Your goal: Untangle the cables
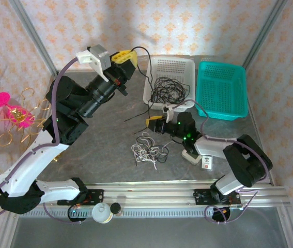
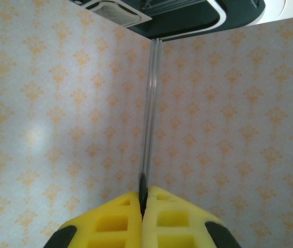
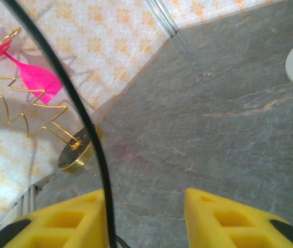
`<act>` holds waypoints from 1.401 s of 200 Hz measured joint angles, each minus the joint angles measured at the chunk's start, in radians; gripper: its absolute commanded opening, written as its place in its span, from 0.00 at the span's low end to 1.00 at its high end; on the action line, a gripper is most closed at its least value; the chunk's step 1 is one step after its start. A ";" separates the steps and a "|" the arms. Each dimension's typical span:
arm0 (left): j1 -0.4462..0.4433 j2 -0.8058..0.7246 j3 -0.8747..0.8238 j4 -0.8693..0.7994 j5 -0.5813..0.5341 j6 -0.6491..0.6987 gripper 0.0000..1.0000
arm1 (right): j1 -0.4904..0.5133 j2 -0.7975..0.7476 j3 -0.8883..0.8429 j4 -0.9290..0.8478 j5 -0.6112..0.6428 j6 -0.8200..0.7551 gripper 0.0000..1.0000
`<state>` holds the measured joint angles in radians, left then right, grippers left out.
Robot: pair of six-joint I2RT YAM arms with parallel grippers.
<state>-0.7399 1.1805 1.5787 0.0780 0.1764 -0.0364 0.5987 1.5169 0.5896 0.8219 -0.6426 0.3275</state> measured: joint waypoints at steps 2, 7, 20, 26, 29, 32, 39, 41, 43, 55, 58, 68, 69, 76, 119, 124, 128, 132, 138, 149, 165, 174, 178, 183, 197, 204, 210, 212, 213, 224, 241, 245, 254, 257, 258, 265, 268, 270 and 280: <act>0.000 0.000 0.000 0.000 0.000 0.000 0.00 | 0.000 0.001 0.000 0.002 0.000 -0.001 0.26; 0.000 0.000 0.000 0.000 0.000 0.000 0.00 | 0.000 0.007 0.000 0.006 0.001 0.001 0.21; 0.000 -0.002 0.000 -0.005 0.000 0.000 0.00 | 0.000 0.012 0.002 0.001 0.017 -0.010 0.14; 0.000 -0.003 0.000 -0.008 0.000 0.000 0.00 | 0.000 0.011 0.006 -0.010 0.034 -0.024 0.11; 0.000 -0.005 0.000 -0.011 0.000 0.000 0.00 | 0.000 0.009 0.008 -0.018 0.045 -0.040 0.10; 0.000 -0.006 0.000 -0.012 0.000 0.000 0.00 | -0.001 0.008 0.011 -0.026 0.052 -0.040 0.09; 0.000 -0.011 -0.003 -0.018 0.000 0.000 0.00 | -0.005 0.000 0.018 -0.055 0.084 -0.063 0.06; 0.000 -0.014 -0.004 -0.019 -0.001 0.000 0.00 | -0.006 -0.003 0.019 -0.063 0.093 -0.072 0.06; 0.000 -0.016 -0.005 -0.020 -0.001 0.000 0.00 | -0.008 -0.008 0.021 -0.073 0.103 -0.084 0.05; 0.000 -0.036 -0.024 -0.027 -0.002 0.000 0.00 | -0.026 -0.041 0.034 -0.130 0.167 -0.125 0.02; 0.000 -0.043 -0.031 -0.028 -0.004 0.000 0.00 | -0.034 -0.054 0.039 -0.148 0.190 -0.139 0.01; 0.000 -0.071 -0.060 -0.035 -0.009 -0.001 0.00 | -0.058 -0.095 0.056 -0.195 0.254 -0.186 0.00; 0.000 -0.073 -0.062 -0.037 -0.010 -0.001 0.00 | -0.060 -0.099 0.057 -0.199 0.261 -0.190 0.00; 0.000 -0.093 -0.084 -0.042 -0.015 -0.004 0.00 | -0.076 -0.127 0.072 -0.225 0.307 -0.223 0.00; 0.000 -0.216 -0.248 -0.120 -0.039 -0.026 0.00 | -0.126 -0.264 0.185 -0.253 0.567 -0.548 0.00; 0.000 -0.226 -0.268 -0.135 -0.039 -0.027 0.00 | -0.130 -0.273 0.196 -0.246 0.582 -0.610 0.00; 0.000 -0.233 -0.286 -0.148 -0.039 -0.028 0.00 | -0.132 -0.277 0.204 -0.241 0.592 -0.645 0.00; 0.000 -0.240 -0.303 -0.161 -0.038 -0.031 0.00 | -0.135 -0.280 0.212 -0.237 0.601 -0.692 0.00; 0.000 -0.248 -0.325 -0.182 -0.037 -0.035 0.00 | -0.141 -0.283 0.224 -0.229 0.611 -0.754 0.00; 0.000 -0.262 -0.373 -0.220 -0.034 -0.041 0.00 | -0.159 -0.284 0.253 -0.227 0.620 -0.867 0.00; 0.000 -0.282 -0.439 -0.281 -0.034 -0.046 0.00 | -0.206 -0.284 0.306 -0.232 0.616 -1.015 0.00; 0.000 -0.294 -0.472 -0.319 -0.035 -0.049 0.00 | -0.235 -0.284 0.341 -0.234 0.605 -1.085 0.00; 0.000 -0.301 -0.484 -0.332 -0.038 -0.050 0.00 | -0.248 -0.284 0.354 -0.235 0.600 -1.114 0.00; 0.000 -0.310 -0.499 -0.352 -0.044 -0.051 0.00 | -0.263 -0.284 0.372 -0.237 0.591 -1.149 0.00; 0.000 -0.341 -0.531 -0.402 -0.074 -0.053 0.00 | -0.302 -0.282 0.423 -0.248 0.565 -1.263 0.00; 0.000 -0.357 -0.541 -0.422 -0.095 -0.053 0.00 | -0.314 -0.280 0.444 -0.256 0.556 -1.323 0.00; 0.000 -0.372 -0.548 -0.438 -0.121 -0.053 0.00 | -0.322 -0.276 0.462 -0.262 0.551 -1.373 0.00; 0.000 -0.376 -0.550 -0.443 -0.128 -0.054 0.00 | -0.324 -0.275 0.466 -0.265 0.550 -1.386 0.00; 0.000 -0.379 -0.551 -0.445 -0.136 -0.053 0.00 | -0.325 -0.274 0.470 -0.267 0.548 -1.397 0.00; 0.000 -0.397 -0.554 -0.470 -0.188 -0.055 0.00 | -0.333 -0.263 0.494 -0.285 0.544 -1.474 0.01; 0.000 -0.407 -0.554 -0.497 -0.279 -0.057 0.00 | -0.341 -0.241 0.521 -0.314 0.540 -1.565 0.02; 0.000 -0.407 -0.553 -0.503 -0.303 -0.056 0.00 | -0.344 -0.235 0.527 -0.327 0.539 -1.578 0.02; 0.000 -0.406 -0.553 -0.514 -0.353 -0.056 0.00 | -0.348 -0.226 0.536 -0.354 0.535 -1.607 0.02; 0.000 -0.406 -0.553 -0.518 -0.373 -0.056 0.00 | -0.348 -0.225 0.536 -0.357 0.534 -1.615 0.02; 0.000 -0.405 -0.553 -0.518 -0.378 -0.056 0.00 | -0.348 -0.225 0.536 -0.358 0.533 -1.617 0.02; 0.000 -0.402 -0.553 -0.528 -0.421 -0.053 0.00 | -0.351 -0.224 0.534 -0.370 0.529 -1.634 0.02; 0.001 -0.401 -0.553 -0.532 -0.441 -0.052 0.00 | -0.351 -0.224 0.532 -0.370 0.526 -1.640 0.02; 0.002 -0.400 -0.552 -0.534 -0.455 -0.051 0.00 | -0.351 -0.225 0.529 -0.370 0.522 -1.643 0.02; 0.011 -0.394 -0.550 -0.540 -0.515 -0.047 0.00 | -0.351 -0.233 0.516 -0.372 0.514 -1.656 0.02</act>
<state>-0.7288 0.7860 1.0290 -0.4618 -0.3389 -0.0830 0.2478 1.2842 1.1053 0.4500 -0.1287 -1.3285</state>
